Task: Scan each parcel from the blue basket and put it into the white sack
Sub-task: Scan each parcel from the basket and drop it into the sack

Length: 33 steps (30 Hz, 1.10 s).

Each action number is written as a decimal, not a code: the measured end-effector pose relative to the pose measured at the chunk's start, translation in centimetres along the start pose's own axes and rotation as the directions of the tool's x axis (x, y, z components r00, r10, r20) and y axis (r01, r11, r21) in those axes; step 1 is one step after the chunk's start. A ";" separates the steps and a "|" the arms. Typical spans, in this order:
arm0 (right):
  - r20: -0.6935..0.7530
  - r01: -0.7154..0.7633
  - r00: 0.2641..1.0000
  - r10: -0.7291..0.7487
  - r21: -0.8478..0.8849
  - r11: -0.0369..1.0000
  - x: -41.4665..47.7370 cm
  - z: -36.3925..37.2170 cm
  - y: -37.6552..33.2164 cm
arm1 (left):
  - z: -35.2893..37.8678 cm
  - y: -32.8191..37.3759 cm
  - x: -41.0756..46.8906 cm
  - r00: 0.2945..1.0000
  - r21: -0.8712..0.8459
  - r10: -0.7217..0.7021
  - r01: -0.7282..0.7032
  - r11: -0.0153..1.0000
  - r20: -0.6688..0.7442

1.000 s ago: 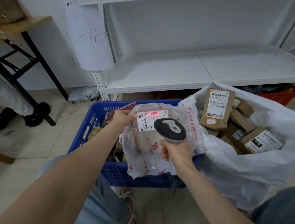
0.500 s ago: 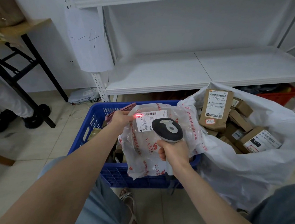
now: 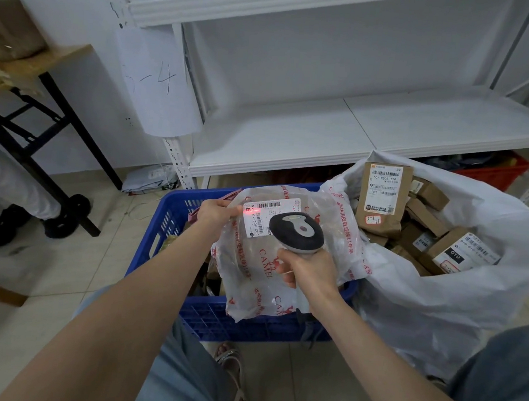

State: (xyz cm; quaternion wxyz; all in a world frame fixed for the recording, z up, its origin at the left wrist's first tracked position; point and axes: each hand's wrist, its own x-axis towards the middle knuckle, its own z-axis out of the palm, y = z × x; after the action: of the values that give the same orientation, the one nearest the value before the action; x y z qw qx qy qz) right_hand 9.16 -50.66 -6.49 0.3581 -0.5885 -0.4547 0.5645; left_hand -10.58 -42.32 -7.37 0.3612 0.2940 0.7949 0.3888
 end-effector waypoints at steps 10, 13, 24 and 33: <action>-0.043 -0.009 0.999 0.007 -0.054 0.999 0.4 -0.3 0.4 | -0.1 -0.3 -0.1 0.998 -0.055 -0.041 0.043 0.998 0.049; -0.044 -0.015 0.999 0.012 -0.061 0.998 0.5 -0.2 0.5 | 0.1 -0.5 0.0 0.998 -0.049 -0.035 0.037 0.998 0.046; -0.037 -0.006 0.999 0.003 -0.082 0.997 1.4 0.2 0.8 | 0.1 -0.1 -0.2 0.998 -0.060 -0.021 0.025 0.998 0.054; -0.150 0.108 0.984 -0.095 0.082 0.991 2.8 -3.5 -3.2 | 0.4 6.4 0.2 0.980 -0.183 0.197 -0.196 0.963 -0.015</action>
State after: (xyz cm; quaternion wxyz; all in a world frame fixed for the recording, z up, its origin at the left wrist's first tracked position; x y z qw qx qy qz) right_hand 12.06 -46.70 -4.10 0.4448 -0.5876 -0.4308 0.5209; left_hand -9.23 -38.64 -2.31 0.3476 0.3375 0.7220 0.4939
